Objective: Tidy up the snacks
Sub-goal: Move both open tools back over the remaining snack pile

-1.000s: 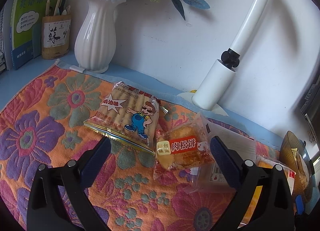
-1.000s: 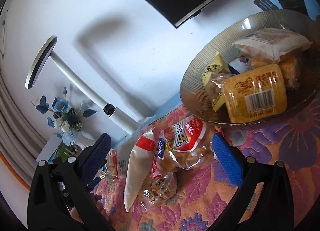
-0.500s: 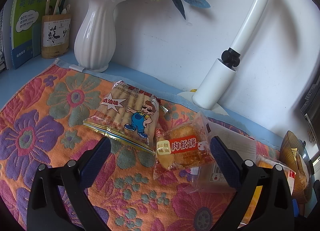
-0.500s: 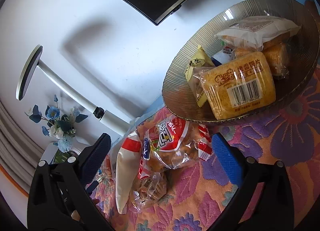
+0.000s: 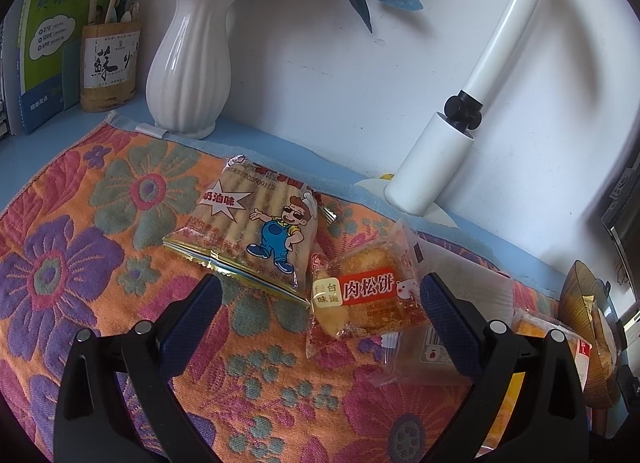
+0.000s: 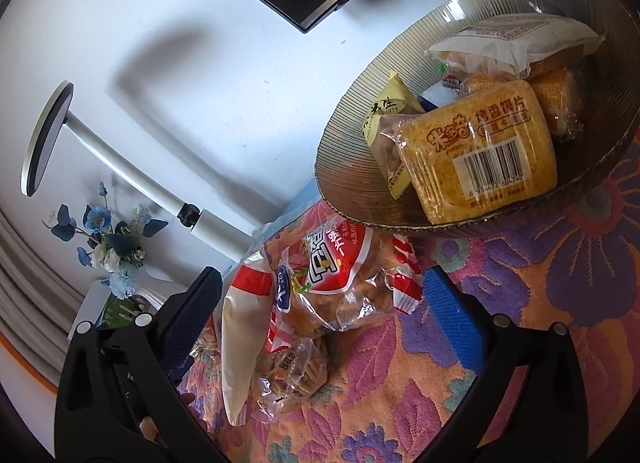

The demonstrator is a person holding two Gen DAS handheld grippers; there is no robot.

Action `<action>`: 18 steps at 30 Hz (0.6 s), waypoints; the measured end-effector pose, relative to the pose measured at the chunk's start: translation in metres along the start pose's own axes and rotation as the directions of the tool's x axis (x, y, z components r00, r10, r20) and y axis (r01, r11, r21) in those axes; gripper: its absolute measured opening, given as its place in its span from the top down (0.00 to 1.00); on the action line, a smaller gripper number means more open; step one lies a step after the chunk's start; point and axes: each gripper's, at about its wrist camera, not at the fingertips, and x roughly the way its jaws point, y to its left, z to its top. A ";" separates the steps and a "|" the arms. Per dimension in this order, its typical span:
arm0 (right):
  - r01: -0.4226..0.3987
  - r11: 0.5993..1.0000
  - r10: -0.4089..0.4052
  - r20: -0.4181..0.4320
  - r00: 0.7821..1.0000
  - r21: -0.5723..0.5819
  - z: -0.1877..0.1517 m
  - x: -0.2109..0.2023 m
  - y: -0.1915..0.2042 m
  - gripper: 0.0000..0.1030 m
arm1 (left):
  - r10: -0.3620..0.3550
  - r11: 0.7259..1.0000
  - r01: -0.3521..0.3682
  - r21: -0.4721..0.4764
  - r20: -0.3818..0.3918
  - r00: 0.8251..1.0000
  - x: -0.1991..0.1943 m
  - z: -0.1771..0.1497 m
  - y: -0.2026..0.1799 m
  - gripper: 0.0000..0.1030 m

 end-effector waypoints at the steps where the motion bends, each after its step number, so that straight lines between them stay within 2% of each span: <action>1: 0.001 1.000 -0.001 0.001 1.000 0.001 0.000 0.000 0.000 0.03 | -0.001 1.000 0.001 0.002 -0.001 1.000 0.000 0.000 0.000 0.05; 18: 0.016 1.000 -0.016 -0.018 1.000 0.017 0.000 0.002 -0.004 0.03 | -0.009 1.000 0.009 0.008 -0.005 1.000 0.001 0.001 -0.002 0.05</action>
